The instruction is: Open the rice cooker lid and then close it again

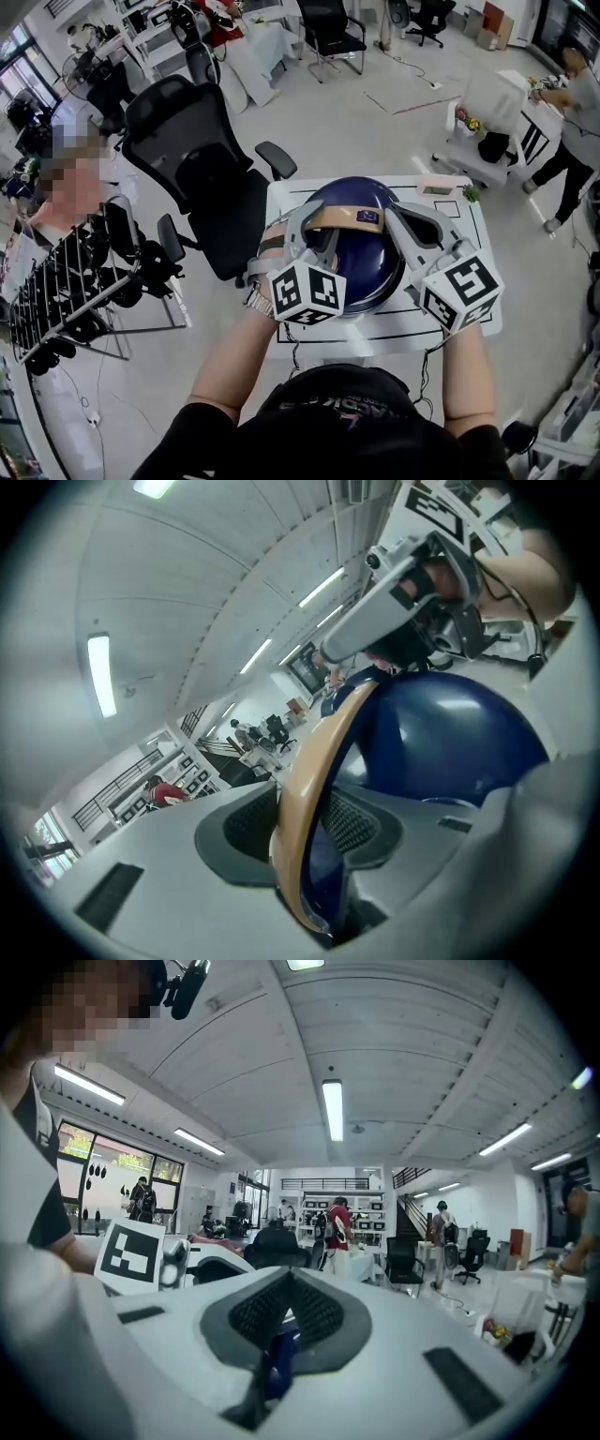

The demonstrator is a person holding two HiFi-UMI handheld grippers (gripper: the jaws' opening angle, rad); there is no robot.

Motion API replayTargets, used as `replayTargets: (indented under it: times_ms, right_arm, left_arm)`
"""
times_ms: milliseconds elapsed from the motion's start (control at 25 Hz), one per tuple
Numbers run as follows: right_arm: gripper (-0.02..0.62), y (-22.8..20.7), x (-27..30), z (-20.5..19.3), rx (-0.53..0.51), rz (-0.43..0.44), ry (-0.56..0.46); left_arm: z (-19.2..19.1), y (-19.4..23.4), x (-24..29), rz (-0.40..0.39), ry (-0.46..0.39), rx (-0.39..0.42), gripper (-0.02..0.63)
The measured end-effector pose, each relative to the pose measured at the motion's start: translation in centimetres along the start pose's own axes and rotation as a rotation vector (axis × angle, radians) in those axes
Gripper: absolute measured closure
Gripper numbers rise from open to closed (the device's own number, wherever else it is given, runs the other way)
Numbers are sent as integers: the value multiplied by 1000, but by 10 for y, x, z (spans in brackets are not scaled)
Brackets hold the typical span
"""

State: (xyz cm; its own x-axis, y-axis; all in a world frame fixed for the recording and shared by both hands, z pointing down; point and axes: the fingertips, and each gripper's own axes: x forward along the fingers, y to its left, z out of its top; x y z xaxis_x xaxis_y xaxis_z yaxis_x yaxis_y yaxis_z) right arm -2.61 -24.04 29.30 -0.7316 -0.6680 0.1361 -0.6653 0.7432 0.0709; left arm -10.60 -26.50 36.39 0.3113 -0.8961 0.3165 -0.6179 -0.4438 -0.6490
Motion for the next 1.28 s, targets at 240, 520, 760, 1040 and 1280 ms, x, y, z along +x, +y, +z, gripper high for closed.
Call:
replayTargets:
  times_ms: [240, 520, 760, 1040, 1280]
  right_arm:
    - [594, -4, 6, -8, -15, 57, 35]
    - [594, 3, 13, -13, -81, 133, 72]
    - [594, 7, 14, -27, -107, 183, 123]
    - [594, 6, 14, -44, -87, 213, 147]
    - [594, 0, 11, -57, -30, 229, 151]
  left_arm:
    - [2, -3, 3, -7, 30, 29, 466]
    - [1, -12, 7, -11, 67, 77, 466]
    - [3, -19, 10, -10, 91, 110, 465]
    - [3, -28, 13, -14, 120, 152, 465]
    - [3, -37, 17, -17, 143, 191, 463]
